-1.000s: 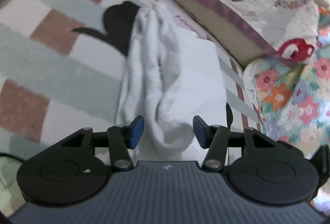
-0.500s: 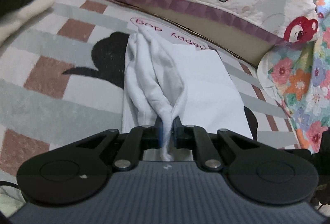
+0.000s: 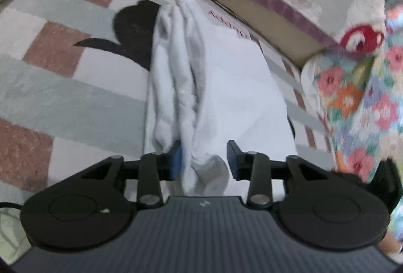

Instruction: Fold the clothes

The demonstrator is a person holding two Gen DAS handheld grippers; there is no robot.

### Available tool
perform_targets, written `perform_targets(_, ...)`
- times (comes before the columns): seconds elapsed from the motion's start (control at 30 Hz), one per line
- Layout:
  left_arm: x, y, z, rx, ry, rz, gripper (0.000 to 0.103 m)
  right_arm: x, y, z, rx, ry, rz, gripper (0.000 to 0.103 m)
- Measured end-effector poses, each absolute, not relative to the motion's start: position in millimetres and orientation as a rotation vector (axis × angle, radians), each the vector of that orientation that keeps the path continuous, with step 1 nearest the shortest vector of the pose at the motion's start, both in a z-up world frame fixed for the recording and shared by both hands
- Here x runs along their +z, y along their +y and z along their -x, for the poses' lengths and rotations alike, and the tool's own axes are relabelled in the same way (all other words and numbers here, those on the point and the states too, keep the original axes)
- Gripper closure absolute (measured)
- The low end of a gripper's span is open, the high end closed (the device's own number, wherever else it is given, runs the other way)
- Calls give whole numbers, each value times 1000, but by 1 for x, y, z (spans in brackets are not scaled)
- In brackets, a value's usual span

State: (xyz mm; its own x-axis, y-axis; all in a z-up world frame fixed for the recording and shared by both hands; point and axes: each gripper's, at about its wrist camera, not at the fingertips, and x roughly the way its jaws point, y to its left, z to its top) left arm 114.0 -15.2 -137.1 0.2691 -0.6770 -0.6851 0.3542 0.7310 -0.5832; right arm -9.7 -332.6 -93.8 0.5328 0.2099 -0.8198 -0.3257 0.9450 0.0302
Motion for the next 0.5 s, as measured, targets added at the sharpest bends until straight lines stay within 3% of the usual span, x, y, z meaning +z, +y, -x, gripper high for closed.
perform_targets(0.03,-137,-20,-112,-712,1092,306,75,-96,-333,8,314,960,124,73)
perform_targets(0.07,-134,-24,-110,-708,1071,259,88,-101,-333,6,319,975,116,73)
perform_targets(0.1,-131,-29,-107,-703,1050,211,92,-104,-332,4,323,988,111,73)
perform_targets(0.13,-128,-33,-104,-698,1028,163,92,-108,-331,3,324,998,115,73)
perform_targets(0.2,-112,-29,-98,-696,979,178,93,-106,-329,4,332,979,128,93)
perform_targets(0.27,-91,-7,-90,-710,924,305,93,-92,-330,9,335,940,135,92)
perform_targets(0.37,-108,12,-94,-688,995,391,93,-72,-340,11,325,947,67,94)
perform_targets(0.5,-135,-9,-99,-635,1097,276,93,-86,-335,9,308,1005,94,94)
